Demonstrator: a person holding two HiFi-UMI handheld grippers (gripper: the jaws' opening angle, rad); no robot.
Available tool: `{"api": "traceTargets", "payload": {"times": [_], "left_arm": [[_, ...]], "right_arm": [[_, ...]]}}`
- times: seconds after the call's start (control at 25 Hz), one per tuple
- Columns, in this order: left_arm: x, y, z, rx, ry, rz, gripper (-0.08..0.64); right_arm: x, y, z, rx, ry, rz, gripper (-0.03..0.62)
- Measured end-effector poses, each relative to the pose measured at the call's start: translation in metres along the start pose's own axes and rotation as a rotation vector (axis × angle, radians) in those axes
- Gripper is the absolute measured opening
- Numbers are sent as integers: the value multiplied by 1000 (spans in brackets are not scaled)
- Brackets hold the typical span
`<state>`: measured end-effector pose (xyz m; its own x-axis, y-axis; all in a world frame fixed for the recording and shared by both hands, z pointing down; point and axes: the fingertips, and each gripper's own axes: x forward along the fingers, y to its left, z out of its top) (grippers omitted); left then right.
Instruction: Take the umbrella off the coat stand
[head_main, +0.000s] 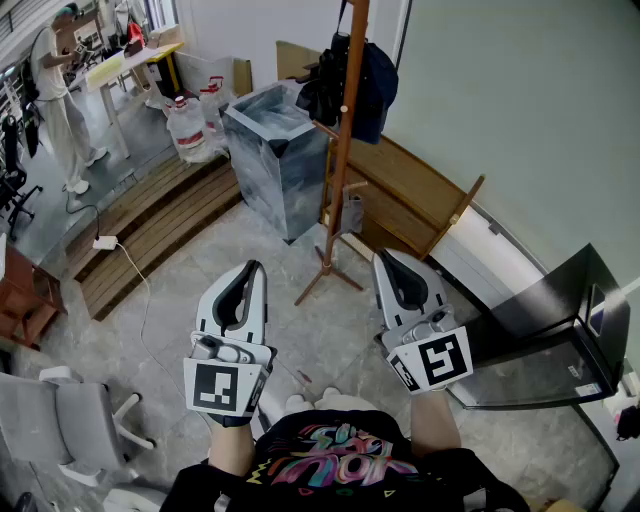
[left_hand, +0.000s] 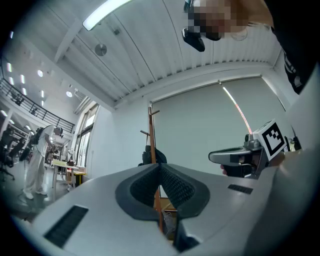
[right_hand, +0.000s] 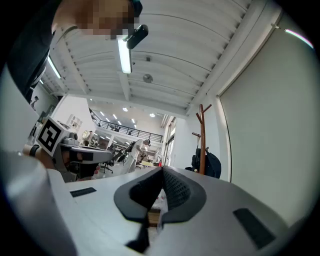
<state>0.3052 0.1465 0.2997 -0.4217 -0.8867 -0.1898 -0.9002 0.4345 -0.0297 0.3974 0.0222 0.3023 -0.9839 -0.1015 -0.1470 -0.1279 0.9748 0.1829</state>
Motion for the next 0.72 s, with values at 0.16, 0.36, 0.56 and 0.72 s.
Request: {"api": "traceTargets", "payload": {"times": [0.16, 0.36, 0.56, 0.72], "left_arm": [[7, -6, -1, 2, -5, 0, 32], [10, -12, -3, 5, -8, 22, 32], [2, -20, -1, 19, -9, 56, 32], [5, -16, -8, 22, 2, 86, 32]], "right_arm": [[3, -3, -3, -1, -2, 16, 5], [0, -10, -6, 9, -10, 30, 5], [-8, -11, -9, 22, -20, 70, 5], [1, -14, -20, 51, -21, 95, 5]]}}
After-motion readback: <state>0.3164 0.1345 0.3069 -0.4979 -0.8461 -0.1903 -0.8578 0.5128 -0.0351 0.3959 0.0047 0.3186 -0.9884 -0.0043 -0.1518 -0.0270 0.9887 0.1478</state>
